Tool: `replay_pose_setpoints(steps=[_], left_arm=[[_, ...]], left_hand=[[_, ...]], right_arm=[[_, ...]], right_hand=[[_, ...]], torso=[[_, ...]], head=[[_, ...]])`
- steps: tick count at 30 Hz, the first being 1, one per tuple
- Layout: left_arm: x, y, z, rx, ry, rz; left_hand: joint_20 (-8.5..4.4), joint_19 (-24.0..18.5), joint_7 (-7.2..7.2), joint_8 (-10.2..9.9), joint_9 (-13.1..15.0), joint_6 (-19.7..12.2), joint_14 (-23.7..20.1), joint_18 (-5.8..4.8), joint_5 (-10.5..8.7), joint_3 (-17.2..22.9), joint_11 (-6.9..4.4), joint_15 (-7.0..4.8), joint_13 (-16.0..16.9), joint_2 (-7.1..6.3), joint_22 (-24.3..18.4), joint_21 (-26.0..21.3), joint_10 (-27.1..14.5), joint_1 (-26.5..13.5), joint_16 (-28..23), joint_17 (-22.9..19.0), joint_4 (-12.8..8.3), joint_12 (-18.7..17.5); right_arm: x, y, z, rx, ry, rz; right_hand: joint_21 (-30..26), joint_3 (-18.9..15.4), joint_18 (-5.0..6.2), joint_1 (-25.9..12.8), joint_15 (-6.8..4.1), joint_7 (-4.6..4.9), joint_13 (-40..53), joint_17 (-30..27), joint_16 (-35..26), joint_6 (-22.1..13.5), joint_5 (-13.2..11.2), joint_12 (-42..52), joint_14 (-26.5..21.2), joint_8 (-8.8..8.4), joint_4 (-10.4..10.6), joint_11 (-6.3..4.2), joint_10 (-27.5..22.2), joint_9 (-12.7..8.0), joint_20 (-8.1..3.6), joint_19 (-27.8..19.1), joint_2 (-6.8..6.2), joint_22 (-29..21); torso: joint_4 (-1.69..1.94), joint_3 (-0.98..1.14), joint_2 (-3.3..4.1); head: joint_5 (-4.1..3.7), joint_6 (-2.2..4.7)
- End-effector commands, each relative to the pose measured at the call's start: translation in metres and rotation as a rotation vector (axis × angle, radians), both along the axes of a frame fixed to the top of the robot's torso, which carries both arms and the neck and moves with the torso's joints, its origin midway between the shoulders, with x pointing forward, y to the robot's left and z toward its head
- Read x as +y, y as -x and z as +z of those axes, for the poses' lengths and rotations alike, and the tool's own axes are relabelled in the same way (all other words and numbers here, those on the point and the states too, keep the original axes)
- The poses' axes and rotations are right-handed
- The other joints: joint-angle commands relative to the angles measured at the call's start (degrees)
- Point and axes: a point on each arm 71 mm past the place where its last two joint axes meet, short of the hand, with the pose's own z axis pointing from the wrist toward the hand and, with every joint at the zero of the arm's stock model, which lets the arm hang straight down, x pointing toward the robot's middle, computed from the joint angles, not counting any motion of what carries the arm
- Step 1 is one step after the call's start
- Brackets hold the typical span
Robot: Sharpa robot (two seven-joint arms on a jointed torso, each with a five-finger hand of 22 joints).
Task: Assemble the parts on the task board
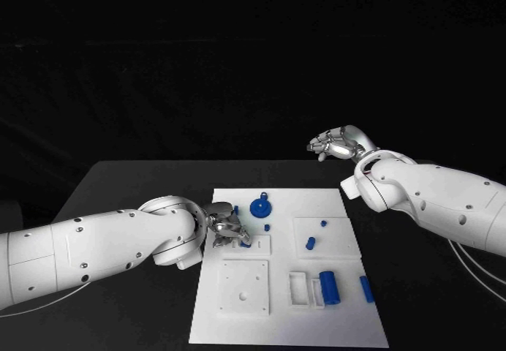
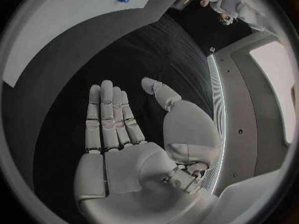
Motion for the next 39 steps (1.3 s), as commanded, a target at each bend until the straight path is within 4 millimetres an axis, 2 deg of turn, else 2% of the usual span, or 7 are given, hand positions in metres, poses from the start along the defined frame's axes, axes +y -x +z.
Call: replay_pose_setpoints(steps=[1,7,17,21,25,31,39], left_arm=[[-0.0011,0.0042,-0.0070,0.040,-0.022,-0.020],[-0.0001,0.0034,-0.0068,0.036,-0.021,-0.013],[-0.0060,0.0033,-0.0086,0.059,-0.034,-0.047],[-0.0088,0.0030,-0.0097,0.066,-0.040,-0.055],[-0.0090,0.0032,-0.0114,0.075,-0.046,-0.061],[-0.0091,0.0030,-0.0121,0.081,-0.054,-0.064],[-0.0070,0.0028,-0.0120,0.072,-0.063,-0.063]], left_hand=[[-6.48,0.43,-5.76,0.26,0.08,8.84,1.64,0.93,1.15,0.22,-1.60,-3.38,-0.10,0.82,0.13,-0.14,-1.51,-0.19,0.31,-0.10,-0.80,0.30],[-6.48,0.51,-5.81,0.24,0.16,8.94,1.66,0.95,1.88,0.29,-1.65,-3.40,-0.19,0.96,0.20,-0.11,-1.56,-0.36,0.52,-0.20,-1.08,0.57],[-6.45,0.53,-5.80,0.22,0.20,8.99,1.62,0.92,1.62,0.12,-1.64,-3.40,-0.25,0.87,0.23,-0.12,-1.58,-0.73,0.61,-0.27,-1.04,0.73],[-6.44,0.57,-5.82,0.17,0.20,9.10,1.54,0.92,0.85,-0.11,-1.64,-3.41,-0.34,0.77,0.24,-0.18,-1.66,-1.26,0.73,-0.39,-0.66,0.96],[-6.45,0.59,-5.83,0.02,0.16,9.19,1.45,0.95,-1.01,-0.27,-1.66,-3.44,-0.54,1.04,0.28,-0.27,-1.81,-1.77,0.92,-0.59,0.00,1.24],[-6.42,0.38,-5.67,-0.35,-0.30,9.10,1.24,0.95,-2.31,-0.15,-1.47,-3.16,-0.91,1.60,0.34,-0.43,-2.04,-2.08,0.87,-0.90,0.57,1.17],[-6.42,0.33,-5.68,-0.47,-0.85,9.38,1.29,0.96,-0.28,0.21,-1.50,-2.97,-1.31,2.06,0.53,-0.41,-2.03,-1.90,1.09,-1.18,0.11,1.35]], right_arm=[[0.0014,-0.0002,0.0007,-0.004,0.002,0.010],[0.0025,-0.0004,0.0004,-0.001,0.002,0.015],[0.0039,-0.0009,0.0000,0.002,0.003,0.018],[0.0049,-0.0010,-0.0001,0.002,0.004,0.020],[0.0047,-0.0009,-0.0003,0.006,0.006,0.022],[0.0050,-0.0011,-0.0005,0.007,0.007,0.023],[0.0050,-0.0012,-0.0007,0.009,0.007,0.024]], right_hand=[[-0.30,-0.14,0.05,0.29,-0.14,0.04,-0.11,-0.08,-0.23,-0.39,0.43,0.37,-0.44,-0.18,-0.21,-0.11,-0.35,-0.07,0.12,-0.33,0.19,0.09],[-0.33,-0.17,0.08,0.27,-0.13,0.03,-0.32,-0.14,-0.21,-0.37,0.62,0.49,-0.47,-0.14,-0.21,-0.10,-0.39,-0.09,0.18,-0.37,0.22,0.11],[-0.38,-0.18,0.15,0.27,-0.09,0.04,-0.70,-0.27,-0.21,-0.40,1.06,0.66,-0.56,-0.11,-0.20,-0.06,-0.52,-0.15,0.27,-0.46,0.31,0.15],[-0.43,-0.18,0.23,0.28,-0.06,0.04,-1.11,-0.39,-0.15,-0.41,1.74,0.91,-0.61,-0.06,-0.20,-0.02,-0.61,-0.21,0.38,-0.53,0.32,0.20],[-0.45,-0.18,0.28,0.28,-0.04,0.04,-1.35,-0.46,-0.13,-0.41,2.10,1.05,-0.64,-0.02,-0.18,0.00,-0.67,-0.24,0.45,-0.57,0.36,0.23],[-0.53,-0.25,0.31,0.21,0.01,0.05,-1.67,-0.56,-0.14,-0.47,2.38,1.15,-0.78,-0.02,-0.15,0.05,-0.84,-0.30,0.54,-0.70,0.36,0.25],[-0.57,-0.28,0.36,0.17,0.04,0.06,-1.93,-0.63,-0.10,-0.45,2.66,1.29,-0.83,0.02,-0.10,0.08,-0.91,-0.34,0.61,-0.76,0.40,0.29]], torso=[[-0.02,-0.01,0.03],[0.01,-0.01,0.02],[0.03,0.00,-0.02],[-0.02,0.04,0.00],[-0.05,0.00,0.02],[-0.04,0.01,0.02],[0.01,0.00,0.00]], head=[[0.00,-0.02],[-0.01,-0.05],[0.06,-0.08],[0.15,0.06],[0.10,-0.08],[0.08,-0.10],[0.05,-0.13]])
